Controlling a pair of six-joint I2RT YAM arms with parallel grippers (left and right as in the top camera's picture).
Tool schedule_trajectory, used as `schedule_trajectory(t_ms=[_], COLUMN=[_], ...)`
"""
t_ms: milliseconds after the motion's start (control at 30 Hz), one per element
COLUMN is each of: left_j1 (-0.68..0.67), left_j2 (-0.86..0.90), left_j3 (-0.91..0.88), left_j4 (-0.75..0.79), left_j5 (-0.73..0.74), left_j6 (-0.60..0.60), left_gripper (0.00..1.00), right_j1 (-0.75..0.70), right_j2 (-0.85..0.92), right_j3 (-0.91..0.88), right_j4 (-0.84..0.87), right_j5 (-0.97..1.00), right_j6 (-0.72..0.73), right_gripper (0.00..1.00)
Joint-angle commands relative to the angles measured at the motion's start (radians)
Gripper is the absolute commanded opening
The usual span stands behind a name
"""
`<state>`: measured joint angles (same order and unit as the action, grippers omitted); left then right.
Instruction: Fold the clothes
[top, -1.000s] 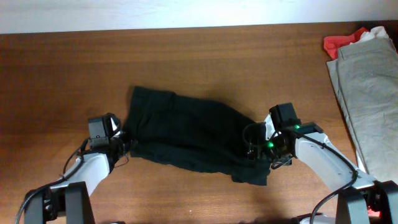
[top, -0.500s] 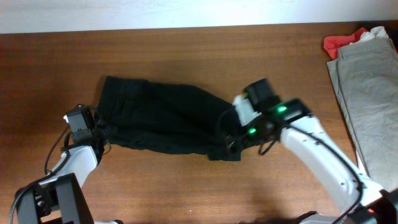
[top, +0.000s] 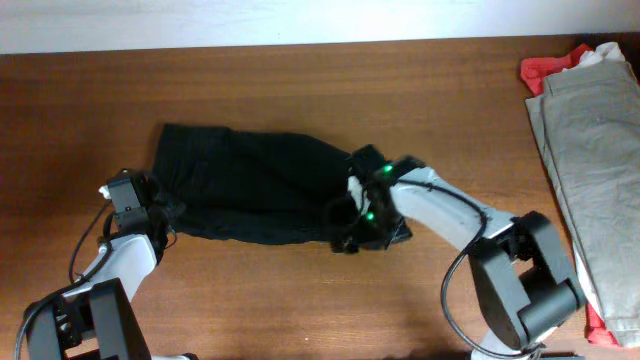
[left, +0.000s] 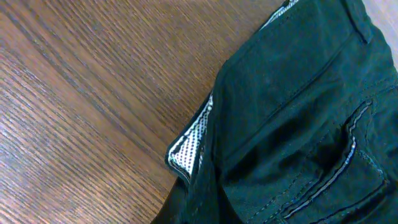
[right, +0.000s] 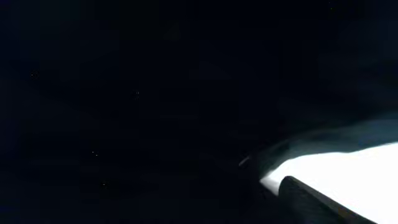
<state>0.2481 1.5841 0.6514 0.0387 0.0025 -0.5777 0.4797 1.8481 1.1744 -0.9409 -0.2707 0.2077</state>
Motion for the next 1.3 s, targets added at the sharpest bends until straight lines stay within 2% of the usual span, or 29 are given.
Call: schedule_trajectory(t_ms=[0,167,267,333,367,400,433,467,567,633,833,933,1100,1167,1267], left_j1=[0.005,0.006,0.006,0.006,0.006,0.006,0.006,0.006,0.006,0.006,0.005,0.005,0.005,0.005,0.005], left_j2=[0.005,0.005,0.005,0.005,0.005,0.005,0.005,0.005,0.005,0.005,-0.007,-0.13,-0.446,-0.544,-0.638], left_j3=[0.014,0.014,0.014,0.014,0.014,0.014,0.014,0.014,0.014,0.014,0.019,0.044,0.185,0.228,0.234], left_j4=[-0.014,-0.013,-0.017,-0.022,-0.024,-0.025,-0.026,-0.026,-0.029,-0.033,-0.032,-0.048,-0.219,-0.266,-0.282], left_j5=[-0.006,0.001,0.001,0.001,0.001,0.001,0.001,0.002,0.001,0.002,0.115,0.115,0.106,0.106,0.107], left_j6=[-0.013,-0.013,-0.013,-0.013,-0.013,-0.013,-0.013,-0.013,-0.013,-0.013,-0.008,0.026,0.148,0.154,0.154], left_gripper=[0.01,0.01,0.01,0.01,0.01,0.01,0.01,0.01,0.01,0.01,0.01,0.01,0.01,0.01,0.01], right_j1=[-0.049,0.006,-0.005,-0.047,-0.07,-0.098,-0.129,-0.177,-0.286,-0.359,-0.362,-0.362,-0.362,-0.362,-0.362], right_j2=[0.006,0.006,0.006,0.006,0.006,0.006,0.006,0.006,0.006,0.006,0.002,-0.01,-0.049,-0.103,-0.23], right_j3=[0.0,0.0,0.0,0.0,0.0,0.0,0.0,0.0,0.004,0.03,0.076,0.201,0.497,0.581,0.599], right_j4=[0.056,0.068,0.099,0.127,0.135,0.142,0.146,0.15,0.164,0.164,0.127,0.012,-0.164,-0.216,-0.243], right_j5=[-0.064,-0.089,-0.088,-0.085,-0.084,-0.085,-0.075,-0.047,-0.008,0.006,0.07,0.199,0.291,0.325,0.388], right_j6=[0.015,0.016,0.025,0.037,0.037,0.037,0.037,0.041,0.033,-0.026,-0.1,-0.105,-0.122,-0.122,-0.118], right_gripper=[0.84,0.76,0.68,0.48,0.46,0.37,0.11,0.04,0.04,0.04,0.04,0.04,0.04,0.04,0.04])
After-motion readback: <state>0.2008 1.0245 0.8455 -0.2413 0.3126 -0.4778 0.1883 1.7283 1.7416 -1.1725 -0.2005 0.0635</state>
